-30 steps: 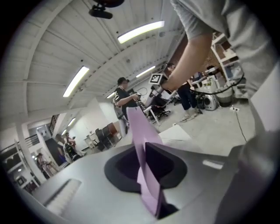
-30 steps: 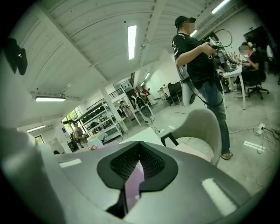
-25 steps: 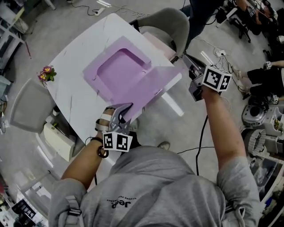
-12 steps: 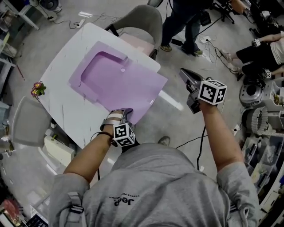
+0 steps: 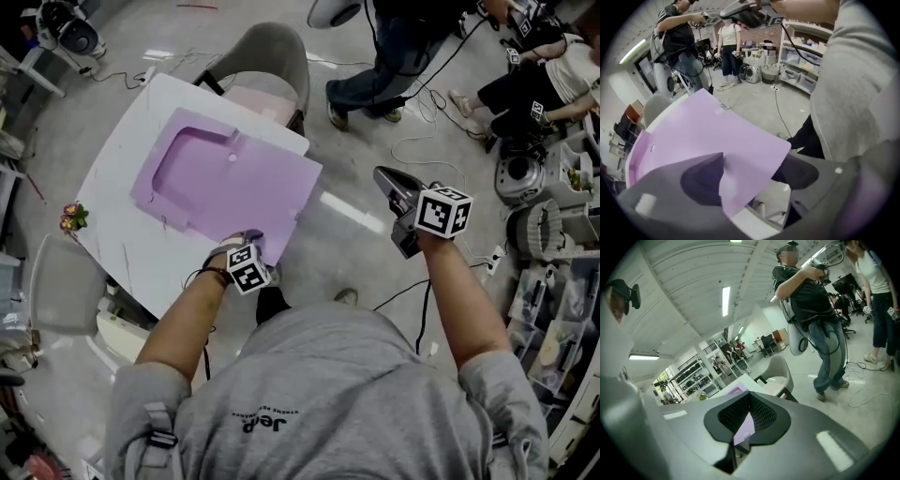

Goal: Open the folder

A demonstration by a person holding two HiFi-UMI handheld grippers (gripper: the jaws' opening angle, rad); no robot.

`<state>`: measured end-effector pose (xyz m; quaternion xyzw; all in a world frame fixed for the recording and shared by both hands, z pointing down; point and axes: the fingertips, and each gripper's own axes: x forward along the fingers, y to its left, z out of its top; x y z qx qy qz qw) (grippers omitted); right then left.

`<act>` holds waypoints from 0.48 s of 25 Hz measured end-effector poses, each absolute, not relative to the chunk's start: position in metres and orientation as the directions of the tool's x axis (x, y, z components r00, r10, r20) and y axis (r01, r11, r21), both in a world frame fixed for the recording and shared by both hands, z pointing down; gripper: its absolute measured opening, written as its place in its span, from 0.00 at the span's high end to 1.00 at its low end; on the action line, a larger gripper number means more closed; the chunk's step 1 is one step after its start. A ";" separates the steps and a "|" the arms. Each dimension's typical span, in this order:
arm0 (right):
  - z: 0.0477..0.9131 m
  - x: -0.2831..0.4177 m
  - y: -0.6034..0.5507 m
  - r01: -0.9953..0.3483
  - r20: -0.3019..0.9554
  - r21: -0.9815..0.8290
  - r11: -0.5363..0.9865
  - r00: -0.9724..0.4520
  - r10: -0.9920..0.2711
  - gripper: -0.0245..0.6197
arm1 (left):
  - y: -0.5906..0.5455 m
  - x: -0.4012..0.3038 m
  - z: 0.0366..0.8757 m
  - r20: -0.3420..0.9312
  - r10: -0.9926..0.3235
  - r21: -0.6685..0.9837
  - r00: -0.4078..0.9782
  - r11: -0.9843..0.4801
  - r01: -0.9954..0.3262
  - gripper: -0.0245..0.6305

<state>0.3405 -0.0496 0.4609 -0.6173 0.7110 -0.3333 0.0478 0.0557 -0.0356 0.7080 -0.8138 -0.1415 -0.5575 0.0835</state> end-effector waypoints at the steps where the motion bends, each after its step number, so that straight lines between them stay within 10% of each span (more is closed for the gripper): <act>1: 0.459 0.343 -0.045 -0.845 0.341 -0.535 0.012 -0.229 -0.912 0.96 | -0.034 0.058 0.704 0.928 0.171 0.061 0.332 -0.946 0.317 0.31; 12: 0.430 0.368 -0.011 -0.839 0.291 -0.544 -0.013 -0.174 -0.941 0.96 | -0.060 0.106 0.621 0.732 0.319 0.342 0.602 -0.936 0.081 0.24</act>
